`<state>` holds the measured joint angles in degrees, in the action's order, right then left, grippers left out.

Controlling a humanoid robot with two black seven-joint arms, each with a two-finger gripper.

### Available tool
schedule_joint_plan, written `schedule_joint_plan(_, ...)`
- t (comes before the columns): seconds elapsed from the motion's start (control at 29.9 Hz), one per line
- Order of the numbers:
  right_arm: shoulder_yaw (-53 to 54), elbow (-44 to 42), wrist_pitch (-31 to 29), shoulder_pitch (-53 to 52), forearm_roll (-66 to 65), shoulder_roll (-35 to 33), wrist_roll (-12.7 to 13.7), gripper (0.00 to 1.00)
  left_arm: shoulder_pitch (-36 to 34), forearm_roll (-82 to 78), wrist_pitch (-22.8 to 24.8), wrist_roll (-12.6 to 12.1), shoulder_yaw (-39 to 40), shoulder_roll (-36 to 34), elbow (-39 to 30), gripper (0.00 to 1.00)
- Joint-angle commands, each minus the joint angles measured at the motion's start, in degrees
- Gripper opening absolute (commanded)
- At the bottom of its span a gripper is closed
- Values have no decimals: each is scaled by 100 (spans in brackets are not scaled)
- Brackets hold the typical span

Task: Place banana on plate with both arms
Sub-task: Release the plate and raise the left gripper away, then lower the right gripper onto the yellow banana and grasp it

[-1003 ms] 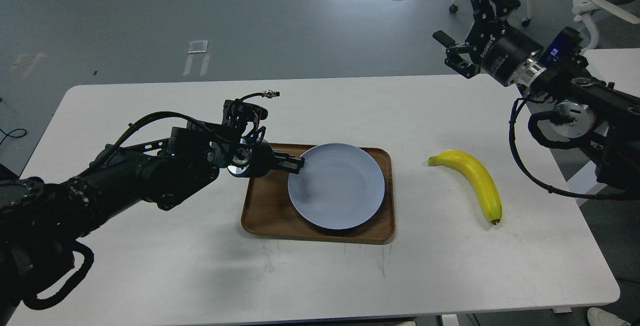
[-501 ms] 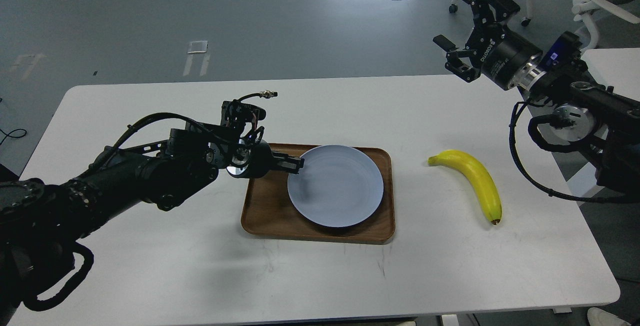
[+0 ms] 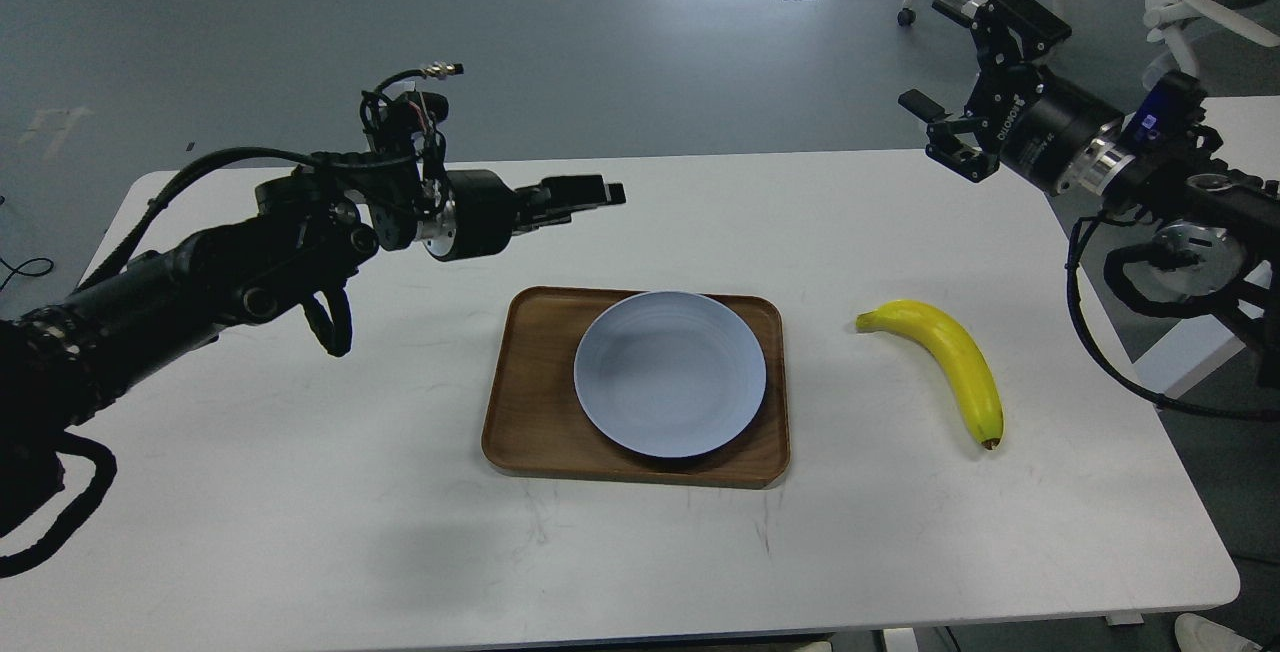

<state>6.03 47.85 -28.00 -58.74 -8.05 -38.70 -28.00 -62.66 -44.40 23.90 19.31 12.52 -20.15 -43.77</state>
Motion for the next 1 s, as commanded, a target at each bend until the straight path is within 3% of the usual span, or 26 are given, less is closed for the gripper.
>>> schedule_joint_plan(0.0,-206,347,0,-23,-694,-435,0,100,183,1747,62,317,443,-514,-333,98)
schedule_joint_plan(0.1,-452,733,0,-111,-2334,-892,0,100,587,2346,62,652,890,-849,-632,98)
schedule_joint_plan(0.33,-926,946,0,-453,-5106,-1271,0,100,1299,2586,62,653,1824,-841,-844,98)
schedule_joint_plan(0.53,-2331,710,0,-1235,-5848,-1053,0,100,1572,2560,36,653,1851,-841,-1187,98)
schedule_joint_plan(0.97,-3450,-671,0,-1324,-6007,397,0,100,1608,2586,62,626,1860,-868,-1178,98)
